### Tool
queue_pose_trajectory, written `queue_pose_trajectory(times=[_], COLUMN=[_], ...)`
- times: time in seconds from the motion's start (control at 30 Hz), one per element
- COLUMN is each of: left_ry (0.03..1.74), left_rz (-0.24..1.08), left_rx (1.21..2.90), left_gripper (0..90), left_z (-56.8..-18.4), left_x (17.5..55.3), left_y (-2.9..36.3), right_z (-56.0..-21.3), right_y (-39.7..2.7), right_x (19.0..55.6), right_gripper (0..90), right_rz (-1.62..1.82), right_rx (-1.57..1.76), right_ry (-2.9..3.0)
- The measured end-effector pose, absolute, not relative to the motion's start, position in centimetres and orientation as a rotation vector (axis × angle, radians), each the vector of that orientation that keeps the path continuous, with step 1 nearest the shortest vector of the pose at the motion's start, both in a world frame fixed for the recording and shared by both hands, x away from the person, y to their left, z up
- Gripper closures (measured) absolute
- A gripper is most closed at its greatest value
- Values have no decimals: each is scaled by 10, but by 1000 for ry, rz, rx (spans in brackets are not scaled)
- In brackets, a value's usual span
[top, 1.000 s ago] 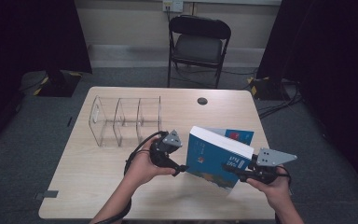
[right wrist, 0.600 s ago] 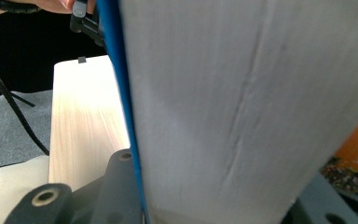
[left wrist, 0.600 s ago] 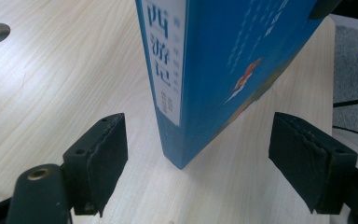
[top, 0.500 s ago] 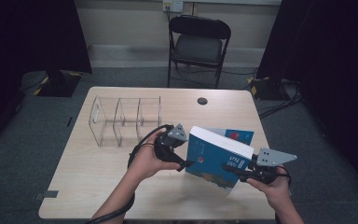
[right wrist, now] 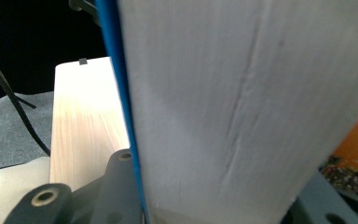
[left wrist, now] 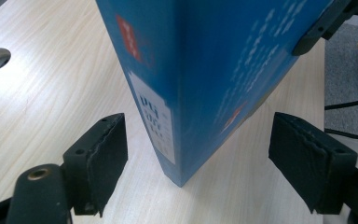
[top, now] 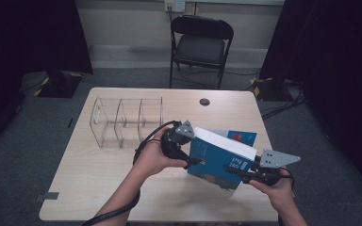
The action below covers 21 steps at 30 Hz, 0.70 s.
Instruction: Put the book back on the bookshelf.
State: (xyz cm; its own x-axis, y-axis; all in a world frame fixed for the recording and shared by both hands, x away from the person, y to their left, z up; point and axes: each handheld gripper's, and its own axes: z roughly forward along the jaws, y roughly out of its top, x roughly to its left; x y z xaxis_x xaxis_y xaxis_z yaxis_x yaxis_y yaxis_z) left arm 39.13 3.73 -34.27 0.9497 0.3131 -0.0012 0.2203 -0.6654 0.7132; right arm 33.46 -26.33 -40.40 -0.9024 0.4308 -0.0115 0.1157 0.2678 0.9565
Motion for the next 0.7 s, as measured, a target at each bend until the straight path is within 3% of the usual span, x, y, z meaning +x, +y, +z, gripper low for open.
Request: queue_pose_trajectory(times=[0.7], left_ry=[311], left_rz=[146], left_rx=[2316], left_gripper=[222], left_z=[-335], left_x=[397], left_y=[25], right_z=[-404], right_y=[-264], right_x=[337], right_gripper=[608], right_rz=[1687], right_rx=[494], right_ry=[2283])
